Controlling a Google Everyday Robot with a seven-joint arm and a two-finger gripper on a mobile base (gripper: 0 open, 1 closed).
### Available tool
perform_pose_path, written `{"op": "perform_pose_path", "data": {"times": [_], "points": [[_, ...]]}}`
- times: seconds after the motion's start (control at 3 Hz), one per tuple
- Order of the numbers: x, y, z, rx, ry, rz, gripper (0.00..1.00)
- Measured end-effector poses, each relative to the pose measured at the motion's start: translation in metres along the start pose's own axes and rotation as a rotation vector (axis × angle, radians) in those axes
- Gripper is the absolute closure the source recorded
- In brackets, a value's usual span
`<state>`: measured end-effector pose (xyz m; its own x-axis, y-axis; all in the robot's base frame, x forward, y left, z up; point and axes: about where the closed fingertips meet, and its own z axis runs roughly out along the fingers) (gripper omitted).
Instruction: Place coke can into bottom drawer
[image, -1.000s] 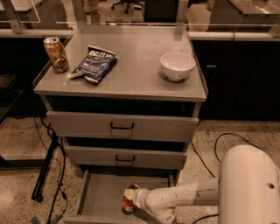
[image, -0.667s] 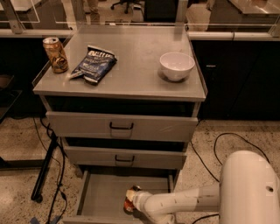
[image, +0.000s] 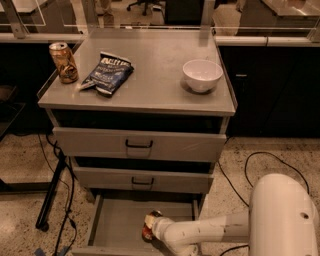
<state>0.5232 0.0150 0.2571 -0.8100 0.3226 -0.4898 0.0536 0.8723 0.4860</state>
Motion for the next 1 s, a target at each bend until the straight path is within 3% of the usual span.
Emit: {"op": "perform_pose_path", "data": {"times": [0.33, 1.0], "points": [[0.0, 0.0, 0.001, 0.0, 0.003, -0.002, 1.0], [0.012, 0.017, 0.042, -0.013, 0.144, -0.067, 1.0]]}}
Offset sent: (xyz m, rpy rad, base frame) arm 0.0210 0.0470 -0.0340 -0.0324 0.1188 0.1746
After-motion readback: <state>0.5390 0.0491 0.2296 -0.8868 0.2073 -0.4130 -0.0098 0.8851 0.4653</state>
